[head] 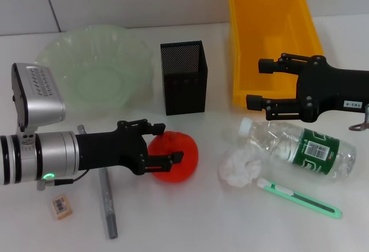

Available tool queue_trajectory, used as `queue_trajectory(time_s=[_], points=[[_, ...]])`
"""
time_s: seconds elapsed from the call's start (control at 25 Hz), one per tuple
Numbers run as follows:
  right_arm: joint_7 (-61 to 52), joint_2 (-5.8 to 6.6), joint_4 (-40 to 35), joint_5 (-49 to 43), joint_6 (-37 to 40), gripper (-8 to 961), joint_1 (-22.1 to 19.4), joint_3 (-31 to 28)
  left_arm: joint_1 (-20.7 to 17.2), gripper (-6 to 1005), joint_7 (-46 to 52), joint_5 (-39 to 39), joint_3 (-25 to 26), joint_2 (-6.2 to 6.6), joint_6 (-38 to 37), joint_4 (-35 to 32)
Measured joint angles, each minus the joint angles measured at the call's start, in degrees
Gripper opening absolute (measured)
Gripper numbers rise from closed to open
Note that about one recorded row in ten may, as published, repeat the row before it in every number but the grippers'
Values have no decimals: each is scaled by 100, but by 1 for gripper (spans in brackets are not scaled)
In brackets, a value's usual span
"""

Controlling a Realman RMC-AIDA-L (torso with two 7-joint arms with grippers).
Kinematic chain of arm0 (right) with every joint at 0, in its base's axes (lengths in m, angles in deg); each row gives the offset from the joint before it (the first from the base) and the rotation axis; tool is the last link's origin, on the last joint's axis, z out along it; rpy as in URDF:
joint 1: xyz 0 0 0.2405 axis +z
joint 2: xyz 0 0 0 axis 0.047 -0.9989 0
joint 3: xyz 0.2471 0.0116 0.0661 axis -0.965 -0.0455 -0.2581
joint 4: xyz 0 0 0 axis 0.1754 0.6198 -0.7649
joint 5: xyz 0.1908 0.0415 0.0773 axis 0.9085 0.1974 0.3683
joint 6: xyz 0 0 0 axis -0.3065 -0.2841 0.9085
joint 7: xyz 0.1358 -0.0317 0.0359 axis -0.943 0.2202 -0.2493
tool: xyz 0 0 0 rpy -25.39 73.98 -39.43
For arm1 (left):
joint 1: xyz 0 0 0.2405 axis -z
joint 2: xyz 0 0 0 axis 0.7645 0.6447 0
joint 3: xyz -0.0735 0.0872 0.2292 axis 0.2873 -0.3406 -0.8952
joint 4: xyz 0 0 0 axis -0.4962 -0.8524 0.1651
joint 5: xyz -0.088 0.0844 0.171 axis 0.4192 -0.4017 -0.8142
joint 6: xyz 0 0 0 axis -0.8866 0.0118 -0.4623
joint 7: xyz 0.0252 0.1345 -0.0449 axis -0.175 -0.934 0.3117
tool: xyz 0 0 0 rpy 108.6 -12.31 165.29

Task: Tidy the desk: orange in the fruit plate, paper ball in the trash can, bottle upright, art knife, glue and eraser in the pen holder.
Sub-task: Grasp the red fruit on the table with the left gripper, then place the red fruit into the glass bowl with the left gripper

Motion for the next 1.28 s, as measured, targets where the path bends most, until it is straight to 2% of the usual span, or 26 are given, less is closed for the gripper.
queue_trajectory(time_s=[0.44,0.48,0.68,0.88,1.28], points=[[0,7,17,-72,-61,785,20,-1,0,730,-1,95,-152,1,73,1],[0,8,18,-73,-62,784,20,0,10,729,25,95,-307,1,157,1],[0,9,15,-77,-63,782,20,9,16,524,93,111,-527,1,372,1],[0,6,18,-78,-62,780,20,24,-16,274,100,245,-531,1,399,-1],[1,1,18,-78,-67,775,-3,1,-121,210,70,409,-551,2,247,-169]])
